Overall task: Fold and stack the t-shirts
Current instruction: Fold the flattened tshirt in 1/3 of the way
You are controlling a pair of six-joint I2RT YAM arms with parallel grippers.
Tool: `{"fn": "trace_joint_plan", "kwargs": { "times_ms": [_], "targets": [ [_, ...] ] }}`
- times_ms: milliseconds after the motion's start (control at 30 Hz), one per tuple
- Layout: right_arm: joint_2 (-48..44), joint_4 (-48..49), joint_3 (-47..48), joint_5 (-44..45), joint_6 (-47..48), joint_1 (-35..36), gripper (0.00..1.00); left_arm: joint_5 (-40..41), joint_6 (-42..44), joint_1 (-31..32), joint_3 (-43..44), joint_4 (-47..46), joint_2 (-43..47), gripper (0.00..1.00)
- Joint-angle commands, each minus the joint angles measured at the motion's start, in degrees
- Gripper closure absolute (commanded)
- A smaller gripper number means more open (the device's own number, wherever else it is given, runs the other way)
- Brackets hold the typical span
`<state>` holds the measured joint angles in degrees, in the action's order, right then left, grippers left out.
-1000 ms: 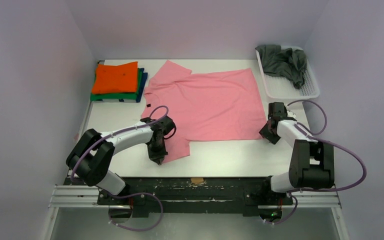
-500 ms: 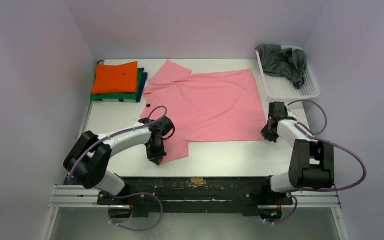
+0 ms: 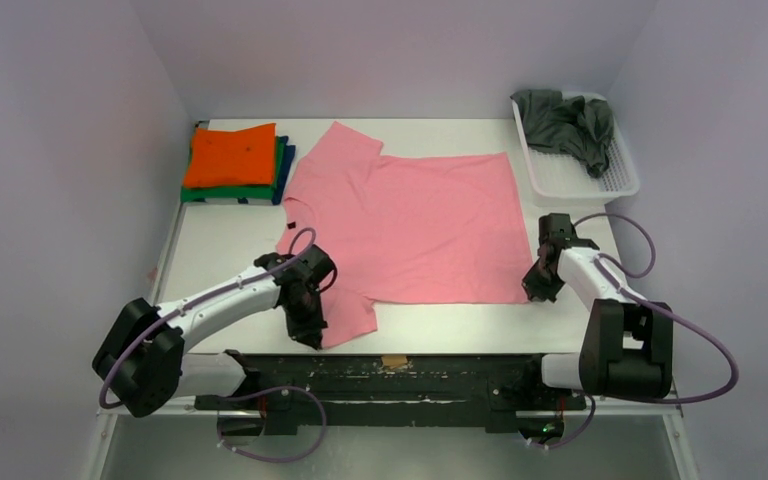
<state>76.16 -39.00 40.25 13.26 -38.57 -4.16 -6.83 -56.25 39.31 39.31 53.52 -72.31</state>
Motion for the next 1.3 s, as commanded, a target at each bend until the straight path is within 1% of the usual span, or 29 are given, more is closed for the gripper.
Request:
{"fn": "trace_joint_plan", "kwargs": {
  "times_ms": [0,133,333,533,633,800,967,1100,1267],
  "targets": [
    [0.36,-1.18,3.31,-4.06,2.23,0.12,1.0,-3.47,5.64,0.08,6.89,-0.29,-1.84,1.0],
    [0.77,-1.24,6.58,-5.85,3.31,0.11,1.0,-4.36,9.48,-0.69,12.82,0.07,-4.69,1.0],
    [4.63,-1.04,12.26,-8.84,5.56,0.06,1.0,-7.54,14.05,-7.19,21.18,0.75,-8.24,1.0],
    [8.71,-0.93,19.51,-11.14,7.01,0.05,1.0,-6.5,14.87,-13.18,27.44,0.63,-11.91,1.0],
    [10.54,-1.42,21.74,-10.5,7.19,0.1,1.0,-6.21,14.62,-16.38,30.42,0.72,-13.27,1.0],
    [12.14,-0.85,25.94,-8.94,7.79,0.08,1.0,-7.03,14.23,-21.22,34.24,-1.79,-15.21,1.0],
    [14.17,-0.99,30.24,-5.34,9.32,0.08,1.0,-5.77,14.52,-24.08,36.94,-4.67,-16.76,1.0],
    [15.67,-0.07,32.81,-5.28,9.59,0.11,1.0,-5.72,15.32,-25.94,39.97,-5.32,-18.91,1.0],
    [18.12,0.68,35.58,-3.83,10.58,0.1,1.0,-3.65,17.38,-27.26,45.25,-5.53,-22.69,1.0]
  ]
}}
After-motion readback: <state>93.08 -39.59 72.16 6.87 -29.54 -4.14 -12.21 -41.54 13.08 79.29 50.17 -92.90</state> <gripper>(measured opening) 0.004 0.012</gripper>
